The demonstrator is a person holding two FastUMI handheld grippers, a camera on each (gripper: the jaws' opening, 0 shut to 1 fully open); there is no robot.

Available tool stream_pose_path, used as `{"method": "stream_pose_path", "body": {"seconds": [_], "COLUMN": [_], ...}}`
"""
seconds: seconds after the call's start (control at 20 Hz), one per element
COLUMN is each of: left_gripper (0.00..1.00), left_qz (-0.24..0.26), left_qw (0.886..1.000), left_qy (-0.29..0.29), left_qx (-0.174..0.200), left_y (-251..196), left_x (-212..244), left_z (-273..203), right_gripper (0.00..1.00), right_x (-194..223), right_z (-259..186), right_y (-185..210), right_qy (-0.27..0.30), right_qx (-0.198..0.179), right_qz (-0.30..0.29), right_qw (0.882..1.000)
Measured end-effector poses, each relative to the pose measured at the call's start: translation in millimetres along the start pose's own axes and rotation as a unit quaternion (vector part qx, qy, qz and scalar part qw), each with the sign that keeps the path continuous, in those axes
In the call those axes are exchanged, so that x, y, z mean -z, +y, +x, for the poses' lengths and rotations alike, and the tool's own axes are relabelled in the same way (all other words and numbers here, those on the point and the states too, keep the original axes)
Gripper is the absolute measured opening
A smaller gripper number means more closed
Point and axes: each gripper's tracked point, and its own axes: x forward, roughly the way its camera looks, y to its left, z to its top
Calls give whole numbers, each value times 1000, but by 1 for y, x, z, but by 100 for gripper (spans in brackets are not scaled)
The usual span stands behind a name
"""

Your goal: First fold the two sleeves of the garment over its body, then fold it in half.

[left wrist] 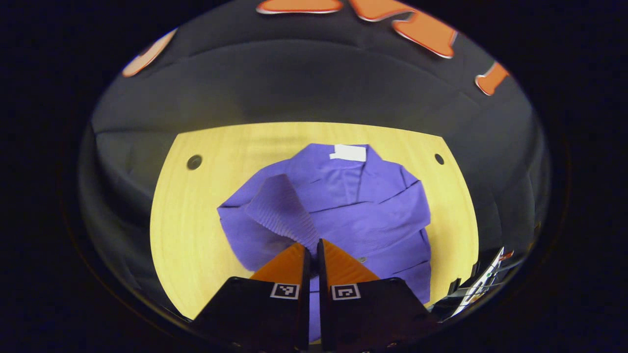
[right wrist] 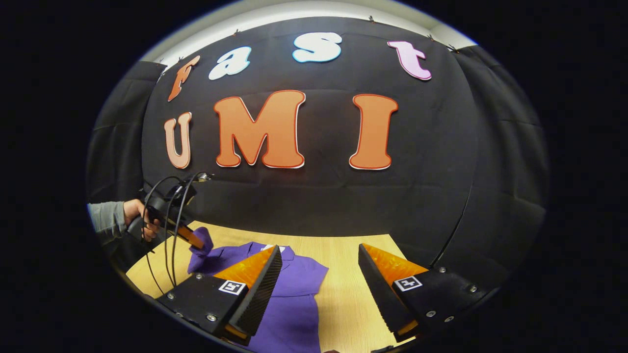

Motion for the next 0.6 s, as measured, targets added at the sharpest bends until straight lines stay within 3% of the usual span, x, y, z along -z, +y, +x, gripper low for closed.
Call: {"method": "stream_pose_path", "body": {"seconds": [0.25, 0.45, 0.5, 0.6], "left_gripper": [10, 10, 12, 26], "left_qz": [51, 89, 98, 110], "left_qw": [998, 995, 994, 992], "left_qy": [13, 21, 20, 12], "left_qx": [25, 32, 37, 52], "left_y": [-93, -135, -144, -163], "left_x": [-8, -14, -15, -15], "left_z": [40, 69, 74, 81], "right_gripper": [94, 94, 94, 94], "right_x": [-2, 1, 1, 4], "right_z": [4, 7, 6, 7], "right_y": [-30, -48, -51, -56], "right_qy": [1, 5, 5, 7], "right_qx": [10, 16, 16, 19], "right_qz": [13, 11, 12, 15], "right_qw": [1000, 1000, 1000, 1000]}}
